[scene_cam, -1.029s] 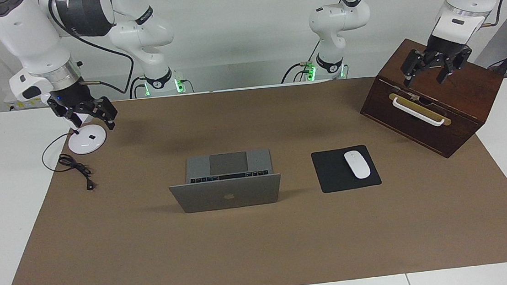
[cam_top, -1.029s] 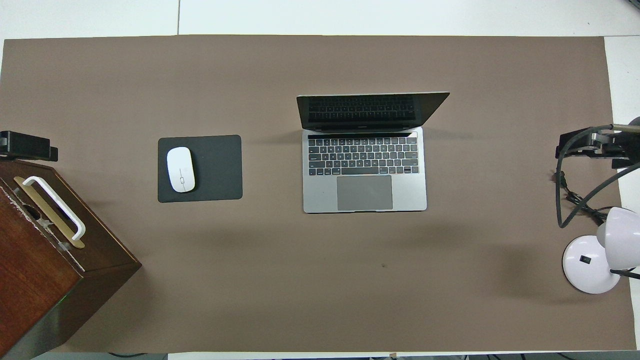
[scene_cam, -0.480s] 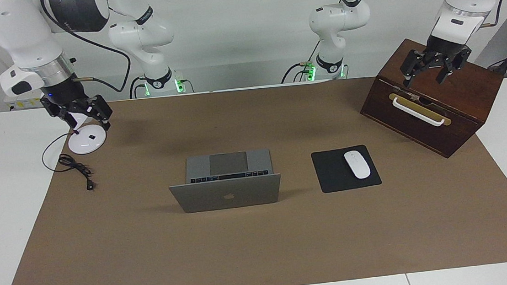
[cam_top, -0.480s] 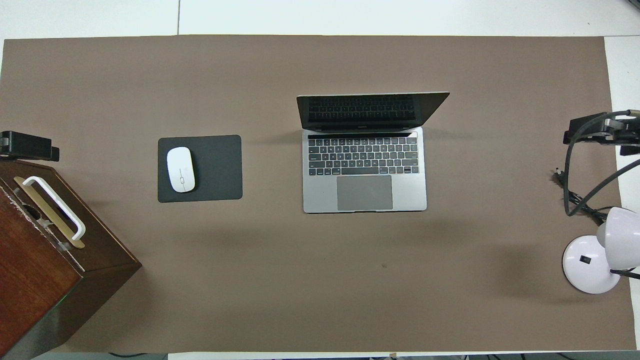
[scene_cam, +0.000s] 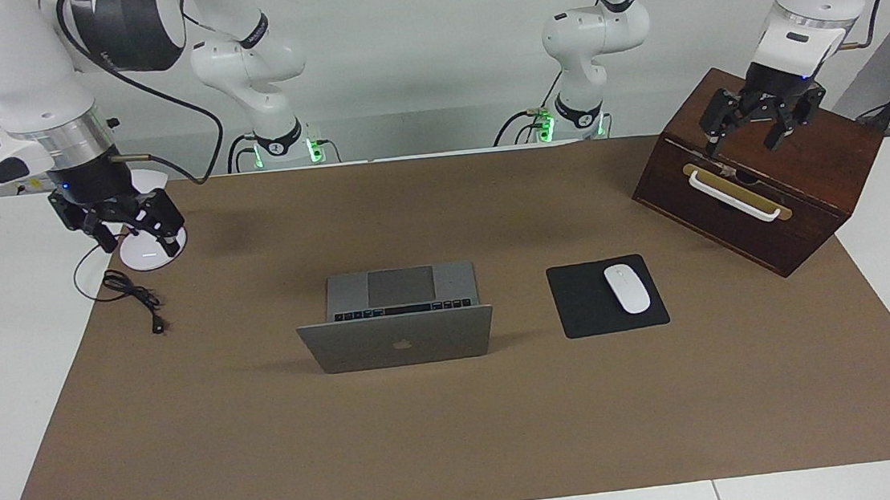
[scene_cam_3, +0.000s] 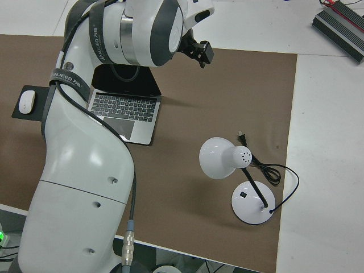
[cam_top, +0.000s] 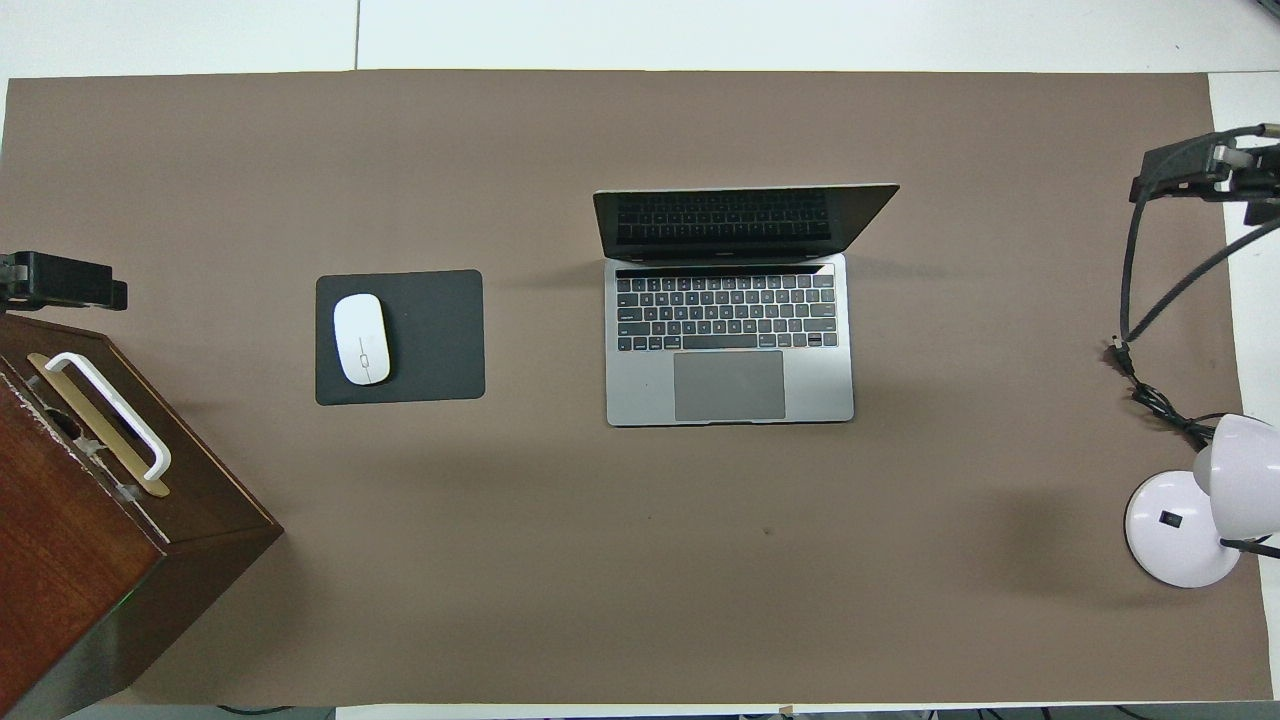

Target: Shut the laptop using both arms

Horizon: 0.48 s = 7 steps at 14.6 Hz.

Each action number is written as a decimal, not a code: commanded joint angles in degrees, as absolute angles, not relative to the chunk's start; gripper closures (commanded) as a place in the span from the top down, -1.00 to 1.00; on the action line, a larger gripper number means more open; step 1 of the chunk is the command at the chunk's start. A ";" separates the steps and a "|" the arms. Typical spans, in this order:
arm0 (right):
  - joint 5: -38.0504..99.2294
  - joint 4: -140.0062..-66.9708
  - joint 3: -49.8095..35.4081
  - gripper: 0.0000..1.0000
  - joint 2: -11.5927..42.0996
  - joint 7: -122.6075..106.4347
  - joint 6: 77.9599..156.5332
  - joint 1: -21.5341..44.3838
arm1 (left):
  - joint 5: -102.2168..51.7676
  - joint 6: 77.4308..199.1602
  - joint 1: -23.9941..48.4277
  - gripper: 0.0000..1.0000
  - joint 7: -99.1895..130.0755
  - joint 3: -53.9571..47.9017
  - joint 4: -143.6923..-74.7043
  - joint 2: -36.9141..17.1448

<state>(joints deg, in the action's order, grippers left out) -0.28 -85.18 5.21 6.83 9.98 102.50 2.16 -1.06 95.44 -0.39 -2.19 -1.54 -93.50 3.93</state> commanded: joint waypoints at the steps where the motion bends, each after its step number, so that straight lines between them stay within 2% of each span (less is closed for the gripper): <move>1: 0.62 -76.23 5.63 1.00 14.04 10.28 102.83 2.55 | 0.00 97.03 0.09 1.00 -2.37 -1.23 -94.13 4.04; 4: 0.53 -69.71 5.63 0.97 20.02 10.28 107.73 3.69 | -0.09 97.03 0.00 1.00 -1.67 -1.32 -94.48 4.13; 5: 0.44 -69.09 5.28 0.93 21.61 10.37 111.23 4.13 | -0.09 97.12 -0.17 0.75 -1.67 -1.23 -94.74 4.22; 6: 0.35 -68.21 5.10 0.89 23.27 10.37 113.71 4.74 | -0.09 97.29 -0.35 0.32 -1.76 -1.32 -94.83 4.22; 7: 0.09 -66.99 5.10 0.81 25.38 10.46 115.64 5.36 | -0.09 97.21 -0.44 -0.27 -1.84 -1.23 -94.75 4.22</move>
